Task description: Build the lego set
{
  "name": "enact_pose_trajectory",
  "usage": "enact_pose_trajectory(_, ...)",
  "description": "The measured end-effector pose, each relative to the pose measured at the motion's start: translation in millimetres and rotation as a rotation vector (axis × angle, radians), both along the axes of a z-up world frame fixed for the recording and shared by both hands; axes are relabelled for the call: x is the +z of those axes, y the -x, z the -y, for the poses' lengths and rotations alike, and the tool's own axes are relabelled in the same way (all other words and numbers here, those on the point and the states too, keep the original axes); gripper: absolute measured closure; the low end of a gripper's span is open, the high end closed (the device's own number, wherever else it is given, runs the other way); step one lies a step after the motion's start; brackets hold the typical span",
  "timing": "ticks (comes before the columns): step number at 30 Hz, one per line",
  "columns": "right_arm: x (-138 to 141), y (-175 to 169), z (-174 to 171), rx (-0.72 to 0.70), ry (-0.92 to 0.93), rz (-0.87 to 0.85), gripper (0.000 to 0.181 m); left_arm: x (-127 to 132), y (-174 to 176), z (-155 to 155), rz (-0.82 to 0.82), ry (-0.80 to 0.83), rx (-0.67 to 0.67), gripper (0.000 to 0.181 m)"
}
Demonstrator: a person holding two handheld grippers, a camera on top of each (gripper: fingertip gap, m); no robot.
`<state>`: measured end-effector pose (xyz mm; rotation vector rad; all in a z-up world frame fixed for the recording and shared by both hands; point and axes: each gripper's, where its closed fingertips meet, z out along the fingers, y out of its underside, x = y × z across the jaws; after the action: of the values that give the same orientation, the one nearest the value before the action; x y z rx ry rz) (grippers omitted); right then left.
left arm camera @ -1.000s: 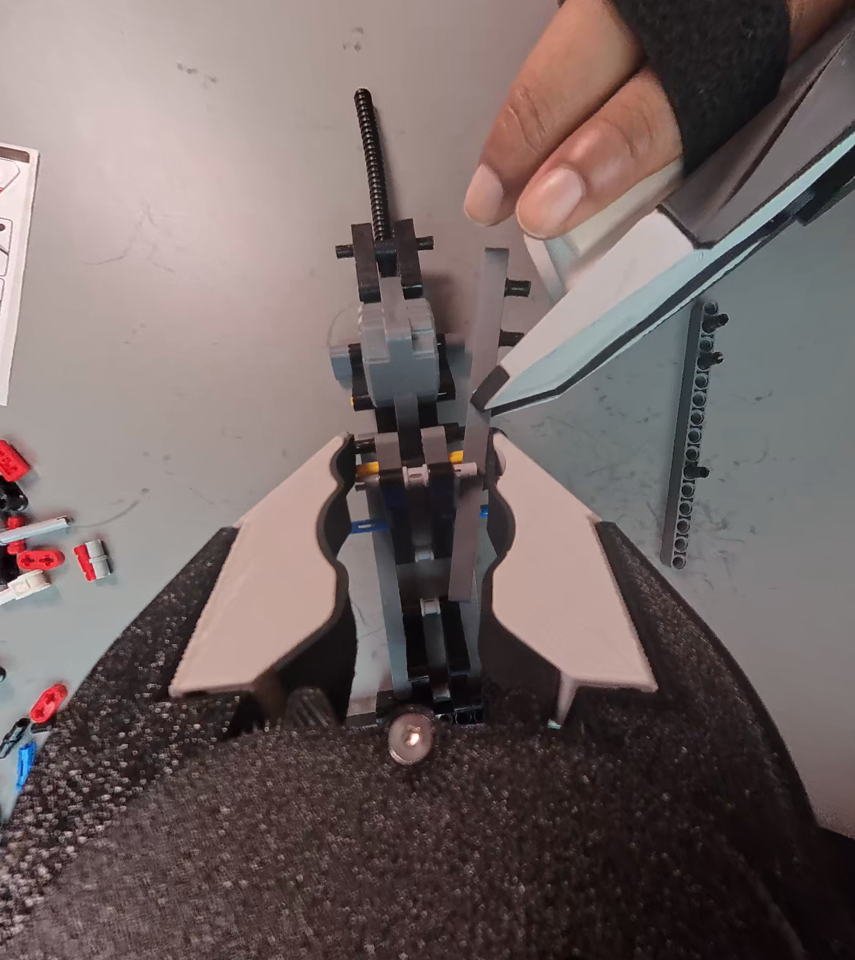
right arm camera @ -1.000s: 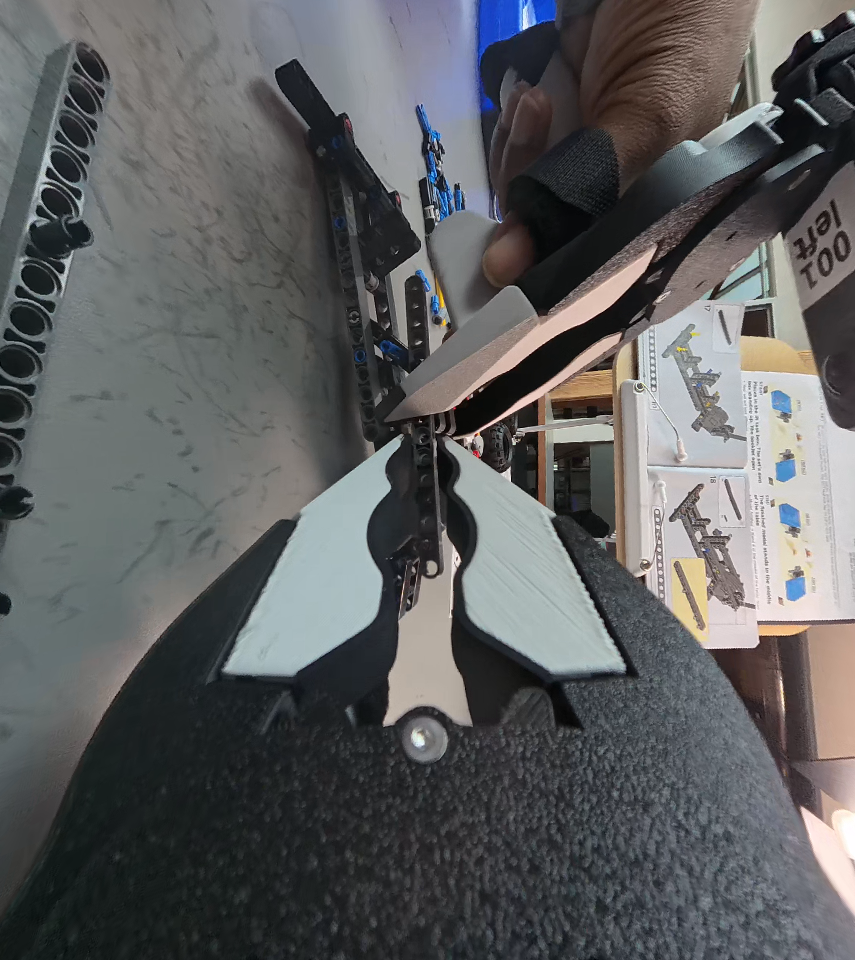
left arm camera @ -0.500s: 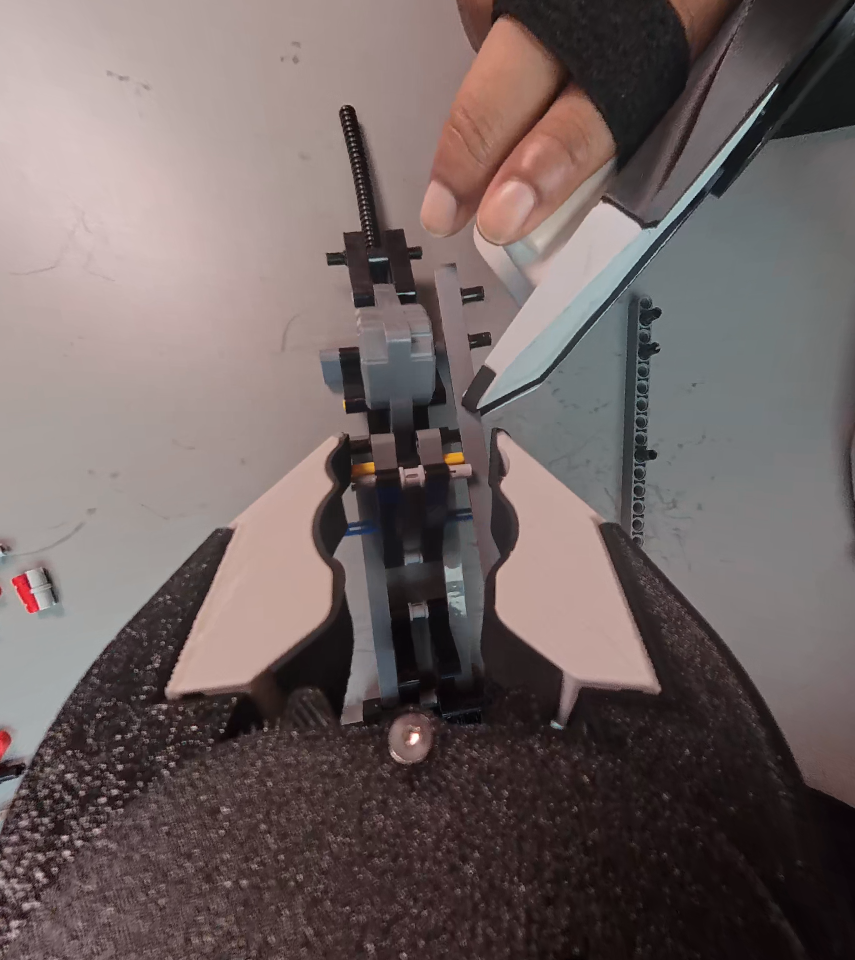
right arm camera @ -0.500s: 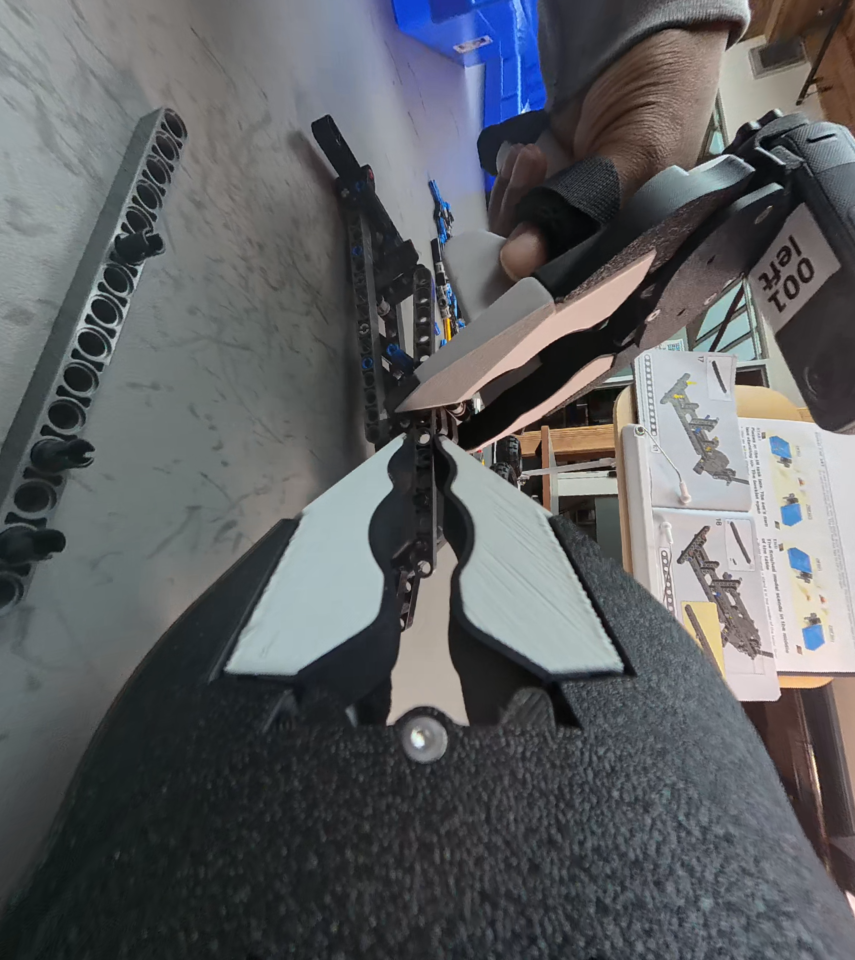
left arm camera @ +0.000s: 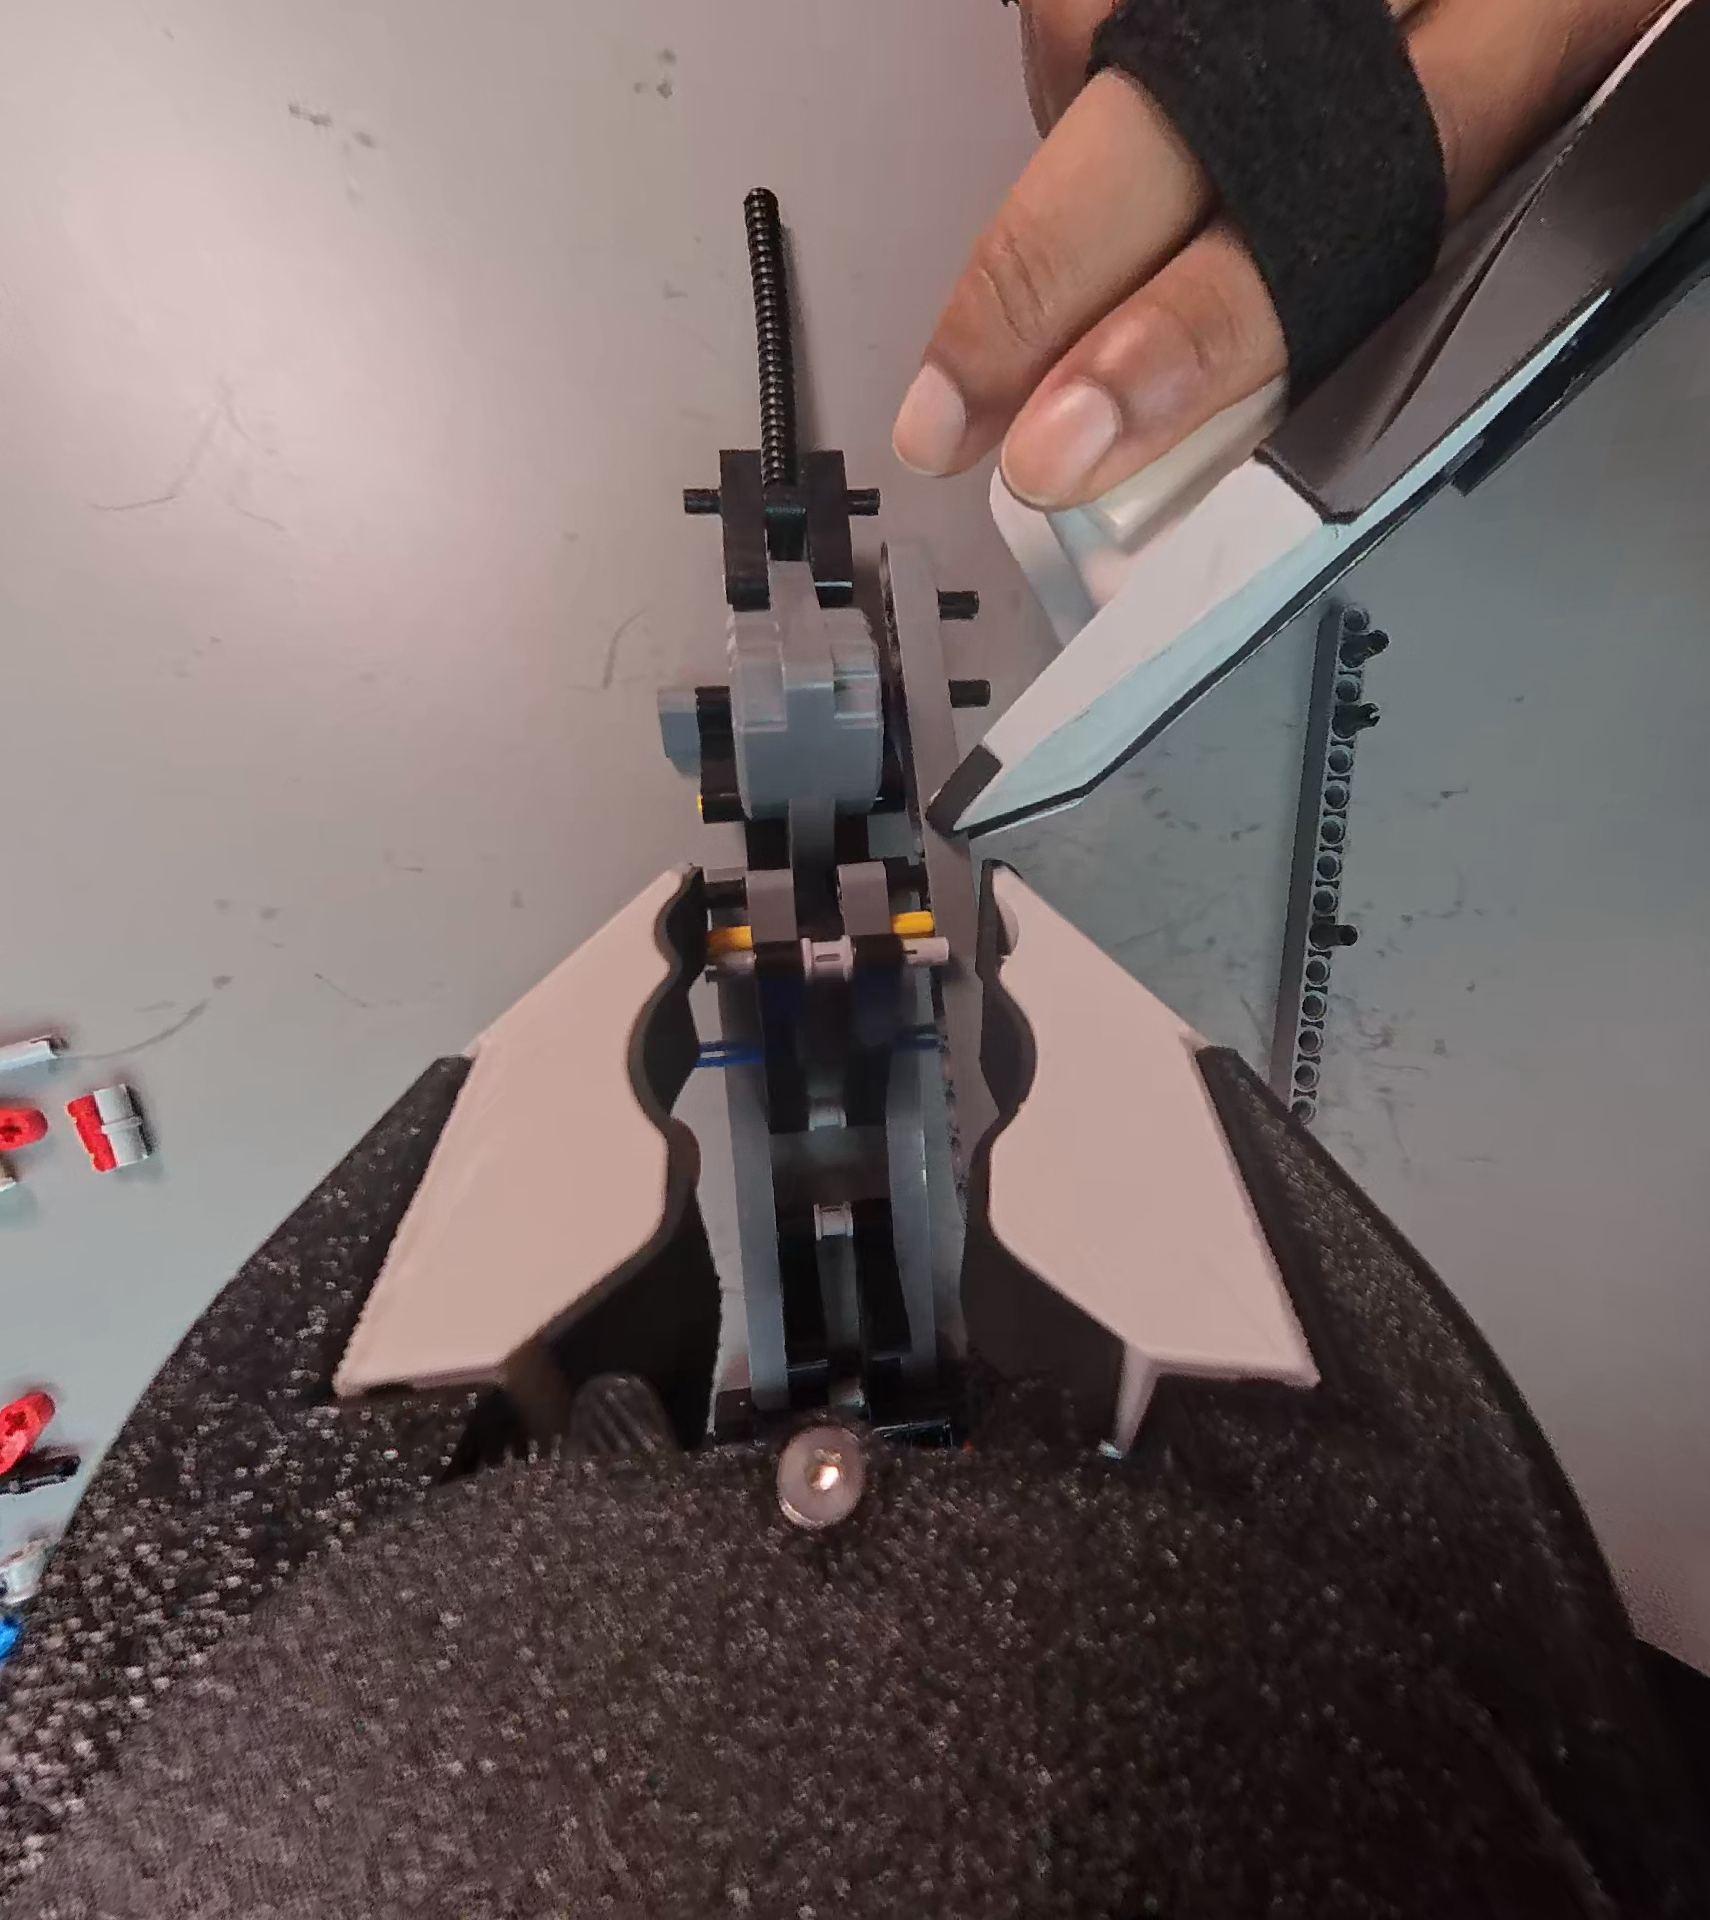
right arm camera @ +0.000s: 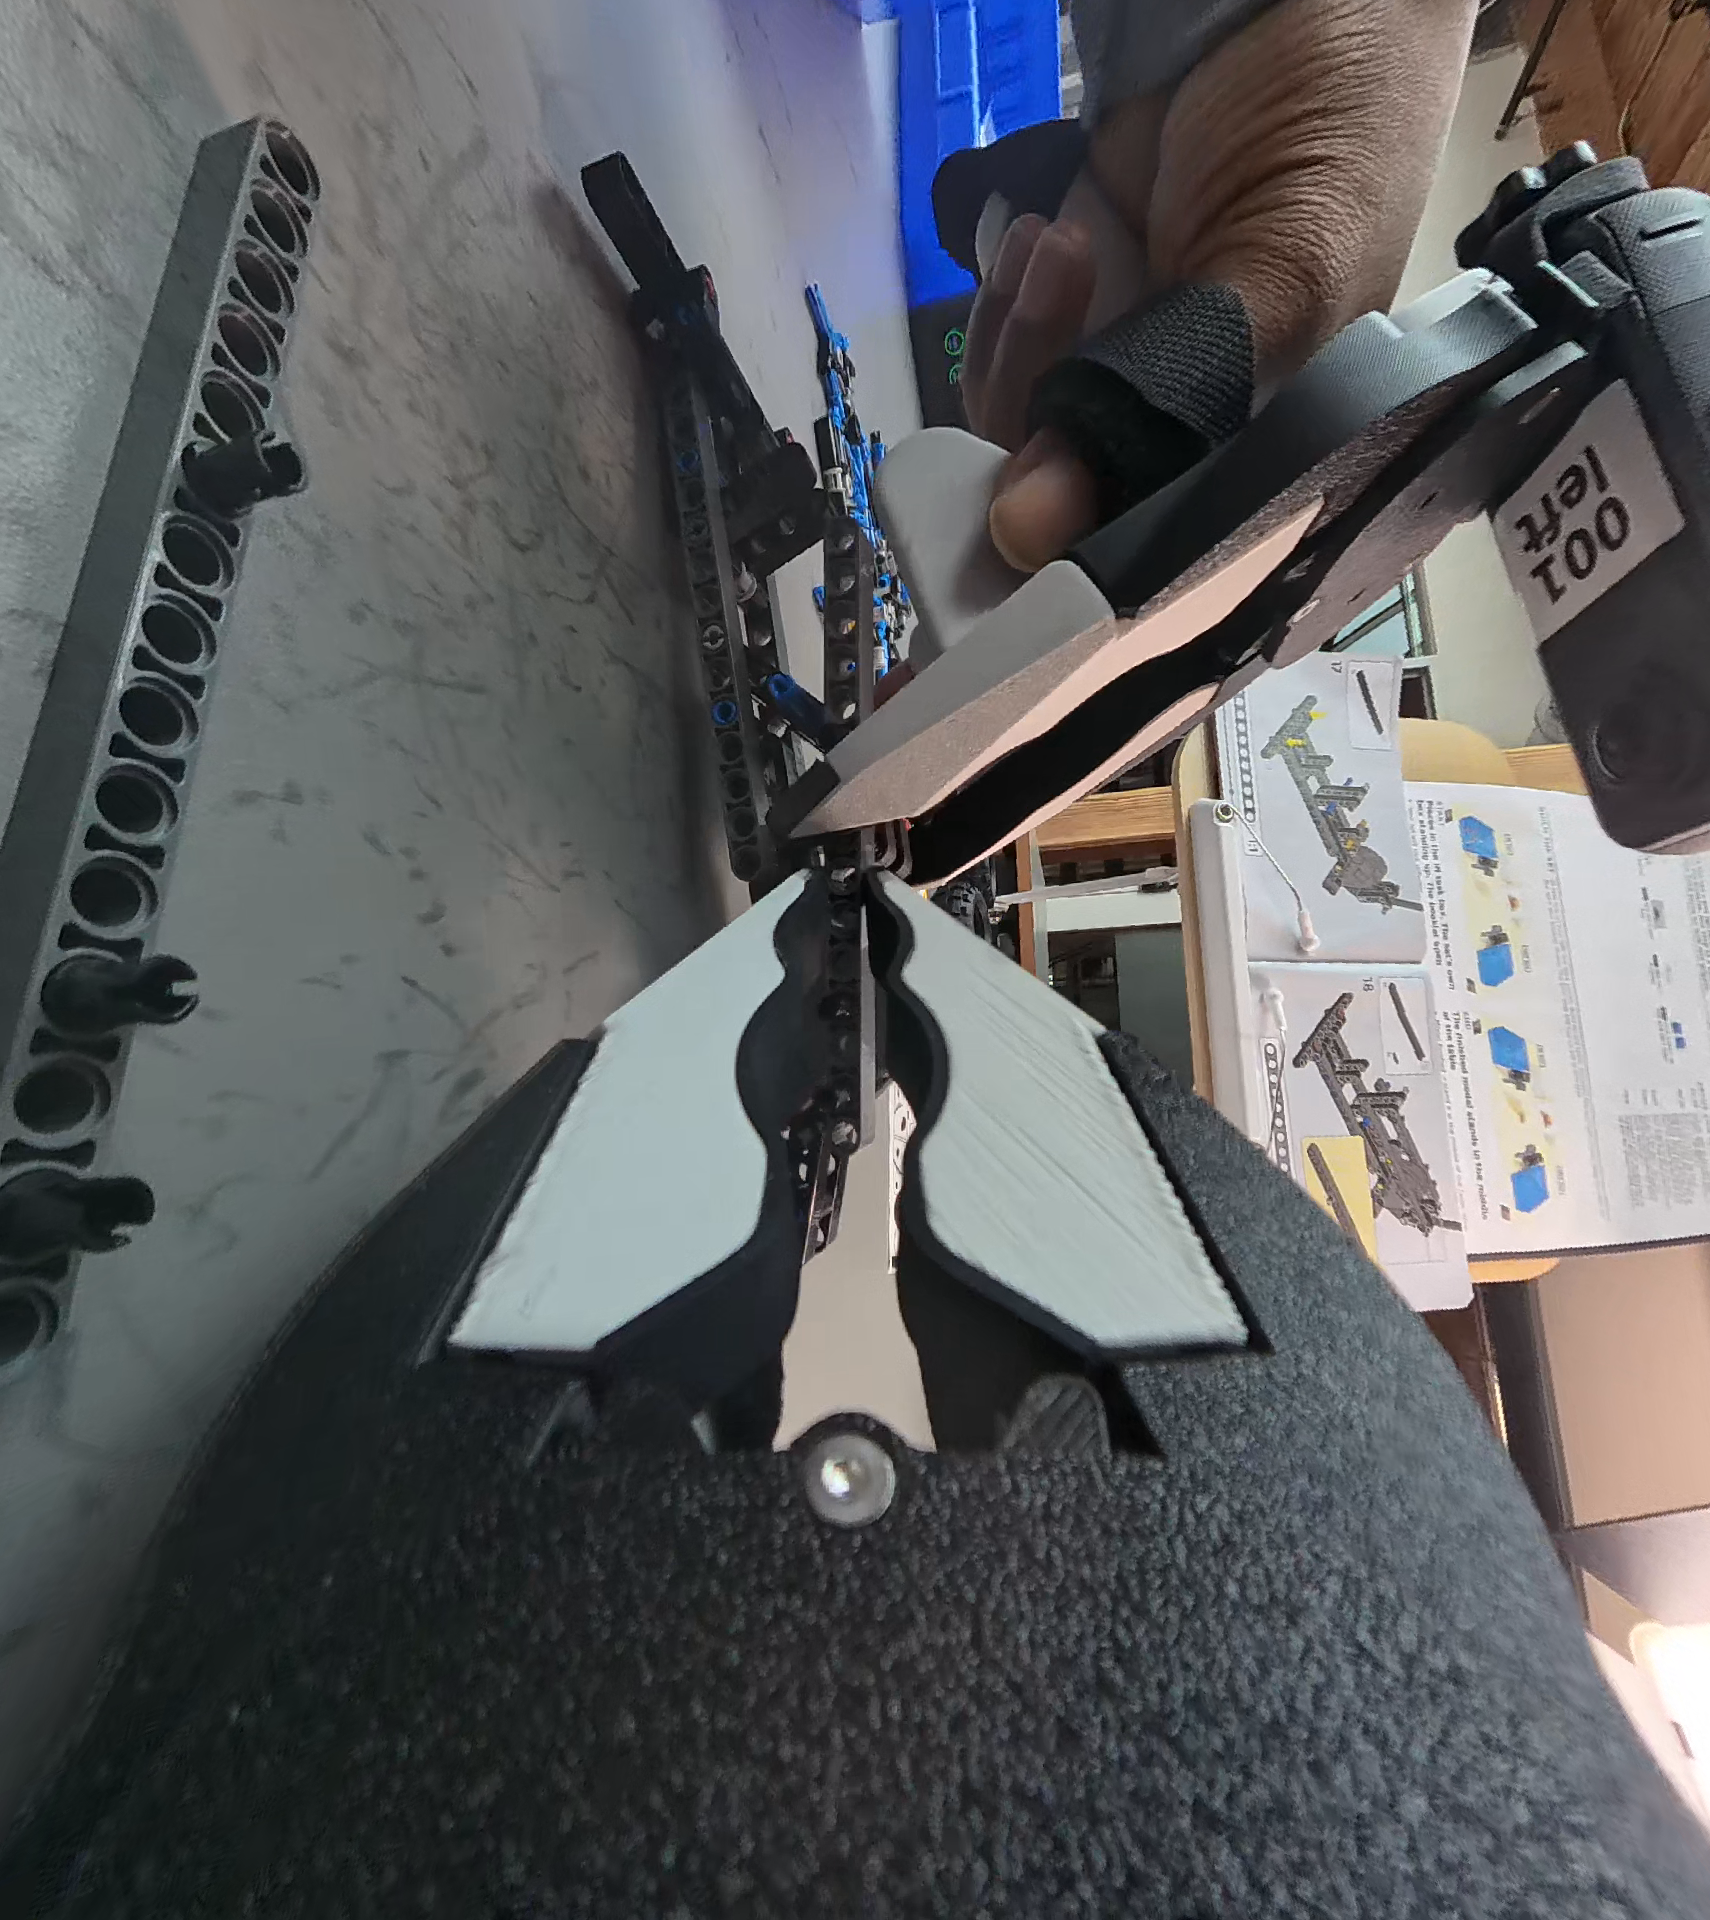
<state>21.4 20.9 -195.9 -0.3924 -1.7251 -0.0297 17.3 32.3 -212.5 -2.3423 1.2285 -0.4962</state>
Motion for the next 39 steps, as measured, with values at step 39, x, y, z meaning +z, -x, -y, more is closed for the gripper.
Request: enact_pose_trajectory(39, 1.0, -0.9, 2.6, 0.170, 0.127, 0.048, 0.174, 1.2, 1.8, -1.2, -0.008, -0.092, 0.036, 0.131)
